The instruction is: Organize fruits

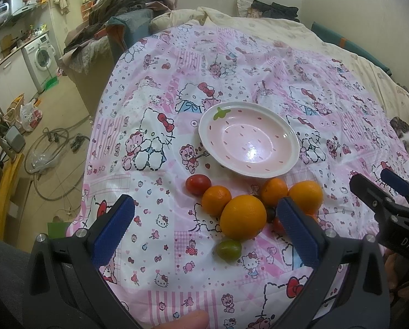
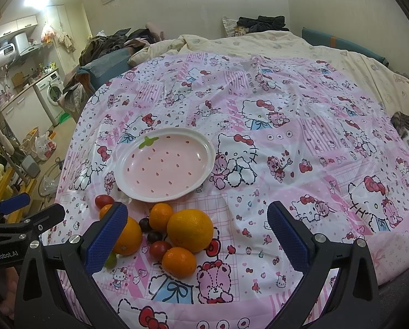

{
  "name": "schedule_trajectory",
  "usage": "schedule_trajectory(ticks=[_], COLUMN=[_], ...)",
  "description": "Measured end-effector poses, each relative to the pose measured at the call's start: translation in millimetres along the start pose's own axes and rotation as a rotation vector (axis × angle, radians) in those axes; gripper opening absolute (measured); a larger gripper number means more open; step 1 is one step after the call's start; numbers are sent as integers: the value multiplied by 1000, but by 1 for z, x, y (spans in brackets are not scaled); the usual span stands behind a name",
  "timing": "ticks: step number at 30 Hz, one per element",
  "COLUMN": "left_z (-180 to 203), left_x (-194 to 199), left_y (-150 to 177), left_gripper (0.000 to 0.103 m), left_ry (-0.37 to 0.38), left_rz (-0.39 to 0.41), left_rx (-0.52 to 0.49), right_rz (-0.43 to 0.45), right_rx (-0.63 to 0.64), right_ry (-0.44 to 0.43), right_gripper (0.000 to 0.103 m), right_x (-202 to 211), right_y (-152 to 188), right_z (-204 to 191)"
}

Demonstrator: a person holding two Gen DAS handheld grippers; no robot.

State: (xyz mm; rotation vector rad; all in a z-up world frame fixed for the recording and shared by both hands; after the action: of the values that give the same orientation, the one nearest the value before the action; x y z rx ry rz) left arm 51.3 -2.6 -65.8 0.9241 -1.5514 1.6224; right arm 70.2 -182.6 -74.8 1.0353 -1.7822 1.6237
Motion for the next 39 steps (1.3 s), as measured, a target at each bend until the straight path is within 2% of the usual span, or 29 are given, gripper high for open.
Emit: schedule_trajectory(ticks=[39], left_z=[0], left_x=[-3], left_y=[3], left_gripper=[103], left_ry=[13], left_rz=[-25], left_rx=[10], right_rz=[3], right_rx=[3], right_ry=[4], right_gripper=[103], right_x=[1], right_y=[-1], right_z=[0])
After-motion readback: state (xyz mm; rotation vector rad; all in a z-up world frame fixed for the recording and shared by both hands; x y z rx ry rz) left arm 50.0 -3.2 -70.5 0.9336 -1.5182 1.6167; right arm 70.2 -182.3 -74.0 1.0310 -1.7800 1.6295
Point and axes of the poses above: each gripper's, at about its wrist camera, not at the fingertips, and x roughly against the way its jaws point, z to its right, y to its underside, the point moved 8 cm from there along -x, roughly the way its jaws point, and after that the axes turned 8 degrees about -z, right-handed, at the moved point
